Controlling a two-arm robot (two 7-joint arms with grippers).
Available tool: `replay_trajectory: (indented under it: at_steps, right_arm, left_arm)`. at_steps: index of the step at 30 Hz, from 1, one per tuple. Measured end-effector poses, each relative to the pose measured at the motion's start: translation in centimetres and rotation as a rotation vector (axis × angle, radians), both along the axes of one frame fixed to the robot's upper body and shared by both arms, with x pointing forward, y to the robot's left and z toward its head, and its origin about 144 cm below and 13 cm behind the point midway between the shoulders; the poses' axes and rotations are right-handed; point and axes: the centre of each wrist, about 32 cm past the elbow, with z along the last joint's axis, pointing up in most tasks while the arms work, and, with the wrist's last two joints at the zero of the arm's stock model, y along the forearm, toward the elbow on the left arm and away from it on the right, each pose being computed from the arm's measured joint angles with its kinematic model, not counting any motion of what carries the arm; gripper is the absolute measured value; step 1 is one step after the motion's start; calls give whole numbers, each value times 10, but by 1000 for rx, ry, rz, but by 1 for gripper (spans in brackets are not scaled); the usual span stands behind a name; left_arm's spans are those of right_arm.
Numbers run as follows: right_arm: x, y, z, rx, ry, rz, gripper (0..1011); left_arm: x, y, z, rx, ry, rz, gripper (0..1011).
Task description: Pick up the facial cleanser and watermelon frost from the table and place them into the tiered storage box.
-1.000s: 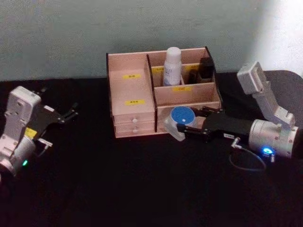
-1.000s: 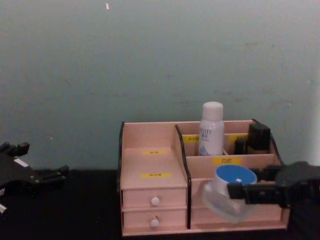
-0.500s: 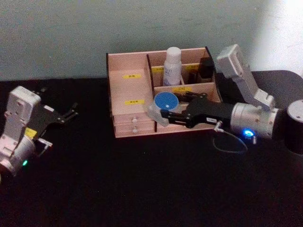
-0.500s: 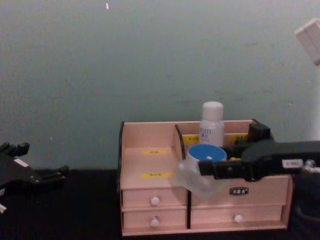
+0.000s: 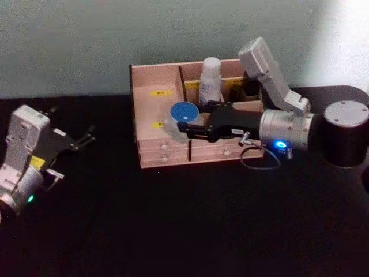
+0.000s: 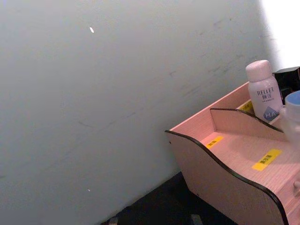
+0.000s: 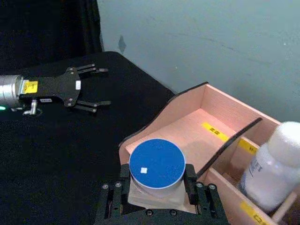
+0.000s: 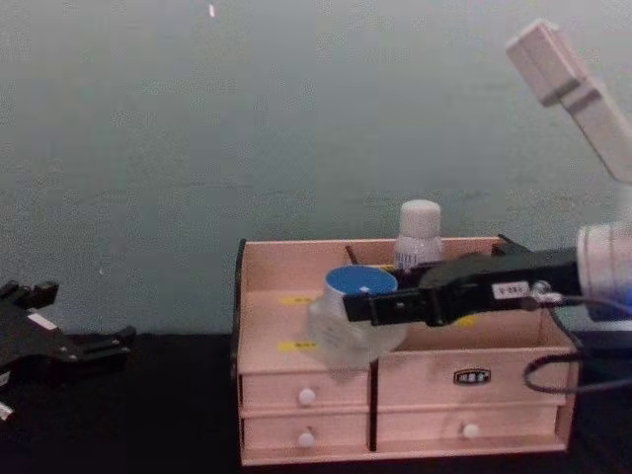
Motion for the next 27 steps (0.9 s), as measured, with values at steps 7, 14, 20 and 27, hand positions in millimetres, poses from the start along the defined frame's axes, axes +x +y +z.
replay_trajectory:
  at_steps: [7,14,20,27]
  right_arm:
    - [9,11,4,-8,0,10,698]
    - [19,22,4,-10,7,15,698]
    - [25,27,2,-9,13,13,698]
    - [33,33,-2,-2,18,3,698]
  left_arm:
    - [0,0,0,0,0,0,1001]
    - [0,0,0,0,0,0,1001]
    - [0,0,0,0,0,0,1001]
    - [0,0,0,0,0,0,1001]
